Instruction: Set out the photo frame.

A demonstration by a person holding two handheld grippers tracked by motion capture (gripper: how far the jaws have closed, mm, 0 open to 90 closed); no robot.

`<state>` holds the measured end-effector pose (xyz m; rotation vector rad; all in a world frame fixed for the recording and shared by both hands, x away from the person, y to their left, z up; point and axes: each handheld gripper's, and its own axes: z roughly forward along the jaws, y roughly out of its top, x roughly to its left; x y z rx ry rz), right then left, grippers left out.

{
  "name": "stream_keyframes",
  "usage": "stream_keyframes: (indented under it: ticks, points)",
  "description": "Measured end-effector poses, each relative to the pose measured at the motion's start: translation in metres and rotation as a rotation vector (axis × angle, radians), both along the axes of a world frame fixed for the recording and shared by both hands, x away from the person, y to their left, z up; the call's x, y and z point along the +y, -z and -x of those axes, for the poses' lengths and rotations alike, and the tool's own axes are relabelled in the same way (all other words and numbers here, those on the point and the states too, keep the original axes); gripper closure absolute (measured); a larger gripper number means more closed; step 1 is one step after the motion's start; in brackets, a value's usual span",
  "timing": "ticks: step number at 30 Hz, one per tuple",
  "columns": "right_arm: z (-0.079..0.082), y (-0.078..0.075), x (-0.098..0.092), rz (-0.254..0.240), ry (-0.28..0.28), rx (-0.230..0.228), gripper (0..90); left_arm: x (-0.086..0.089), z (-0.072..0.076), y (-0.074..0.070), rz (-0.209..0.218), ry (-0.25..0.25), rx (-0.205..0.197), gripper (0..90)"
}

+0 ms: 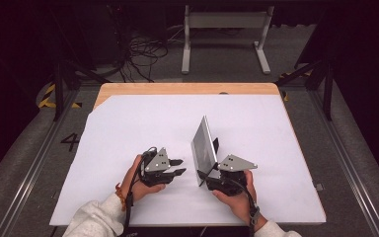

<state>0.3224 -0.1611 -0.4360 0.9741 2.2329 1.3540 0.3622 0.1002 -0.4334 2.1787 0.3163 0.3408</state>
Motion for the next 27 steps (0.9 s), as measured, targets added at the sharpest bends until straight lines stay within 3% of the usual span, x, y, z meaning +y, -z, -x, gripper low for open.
stream_keyframes:
  ticks: [6, 11, 21, 27]
  points:
    - [0.001, 0.003, 0.001, 0.016, -0.028, -0.009, 57.9, 0.011, -0.009, 0.003, 0.009, -0.043, 0.024, 67.0]
    - [0.000, 0.003, -0.001, 0.012, -0.034, -0.006, 59.4, 0.013, -0.014, 0.006, -0.008, -0.063, 0.038, 61.0]
    - [-0.003, 0.001, -0.011, 0.028, -0.075, 0.000, 62.0, 0.002, -0.017, 0.008, -0.008, -0.043, 0.055, 55.2]
    - [-0.006, 0.000, -0.015, 0.056, -0.114, -0.009, 62.0, -0.007, -0.026, 0.005, 0.027, -0.068, 0.072, 49.0]
